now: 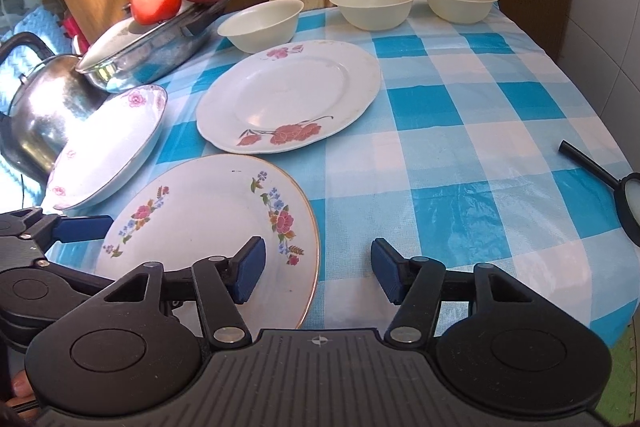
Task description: Organize plates and bowls
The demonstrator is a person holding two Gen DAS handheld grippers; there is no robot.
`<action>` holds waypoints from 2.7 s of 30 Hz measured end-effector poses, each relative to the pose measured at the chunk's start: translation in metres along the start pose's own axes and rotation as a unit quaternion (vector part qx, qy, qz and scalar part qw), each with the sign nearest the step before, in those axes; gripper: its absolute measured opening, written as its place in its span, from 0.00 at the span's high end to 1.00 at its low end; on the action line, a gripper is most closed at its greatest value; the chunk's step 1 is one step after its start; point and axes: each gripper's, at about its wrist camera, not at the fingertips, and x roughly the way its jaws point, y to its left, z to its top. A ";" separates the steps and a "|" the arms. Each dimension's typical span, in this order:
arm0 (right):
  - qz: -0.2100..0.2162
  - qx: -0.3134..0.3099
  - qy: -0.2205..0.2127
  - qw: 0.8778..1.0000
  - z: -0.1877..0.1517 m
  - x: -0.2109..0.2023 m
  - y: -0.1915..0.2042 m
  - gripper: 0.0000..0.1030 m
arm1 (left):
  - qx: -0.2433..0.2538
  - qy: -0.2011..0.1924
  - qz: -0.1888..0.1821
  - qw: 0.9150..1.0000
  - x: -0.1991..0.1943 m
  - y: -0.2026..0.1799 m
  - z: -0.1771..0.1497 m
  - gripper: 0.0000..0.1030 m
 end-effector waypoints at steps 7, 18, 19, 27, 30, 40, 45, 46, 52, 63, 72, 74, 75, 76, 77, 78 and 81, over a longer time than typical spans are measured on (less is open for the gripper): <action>0.030 -0.009 0.023 0.999 0.012 0.007 -0.004 0.54 | 0.002 0.003 0.007 1.000 0.006 -0.010 0.011 0.05; 0.003 0.019 0.006 1.000 0.026 0.005 -0.030 0.61 | 0.021 0.000 -0.027 0.999 0.003 -0.013 0.020 0.13; -0.005 0.019 0.002 1.000 0.027 0.004 -0.031 0.59 | 0.012 -0.004 -0.028 1.000 0.000 -0.007 0.021 0.13; -0.049 -0.004 -0.033 0.998 0.062 0.010 -0.034 0.33 | -0.029 -0.051 0.003 0.998 -0.001 0.024 0.070 0.12; -0.050 0.008 -0.043 0.998 0.085 0.020 -0.041 0.34 | -0.044 -0.041 -0.001 0.998 0.018 0.032 0.094 0.12; -0.033 0.051 -0.017 0.998 0.115 0.063 -0.062 0.34 | -0.061 -0.021 -0.006 0.998 0.071 0.048 0.127 0.13; -0.022 0.043 -0.007 0.999 0.121 0.075 -0.059 0.34 | -0.065 -0.014 -0.022 0.998 0.081 0.052 0.132 0.13; -0.020 0.046 -0.003 0.999 0.121 0.077 -0.060 0.34 | -0.066 -0.012 -0.027 0.997 0.082 0.052 0.132 0.13; -0.038 0.021 0.004 0.999 0.121 0.087 -0.053 0.43 | -0.040 -0.011 -0.045 0.998 0.092 0.044 0.131 0.13; -0.036 -0.012 -0.002 0.999 0.118 0.088 -0.040 0.58 | -0.023 -0.006 -0.058 0.998 0.098 0.029 0.134 0.18; -0.043 -0.006 0.002 0.999 0.120 0.081 -0.041 0.58 | -0.035 -0.002 -0.084 0.996 0.093 0.031 0.131 0.23; -0.044 0.000 0.001 0.999 0.120 0.081 -0.045 0.58 | -0.020 -0.007 -0.076 0.997 0.093 0.026 0.131 0.23; -0.044 0.001 0.001 0.999 0.121 0.081 -0.047 0.58 | -0.017 -0.007 -0.074 0.997 0.094 0.026 0.131 0.23; -0.042 0.004 0.002 0.999 0.121 0.082 -0.048 0.58 | -0.016 -0.008 -0.073 0.997 0.095 0.026 0.131 0.23; -0.039 0.011 0.002 0.999 0.122 0.083 -0.050 0.58 | -0.016 -0.011 -0.069 0.997 0.096 0.028 0.131 0.23; -0.038 0.011 0.002 0.999 0.122 0.083 -0.050 0.58 | -0.019 -0.012 -0.066 0.998 0.096 0.031 0.131 0.23; -0.029 0.015 -0.004 0.999 0.120 0.084 -0.052 0.51 | -0.037 -0.017 -0.055 0.998 0.100 0.039 0.135 0.23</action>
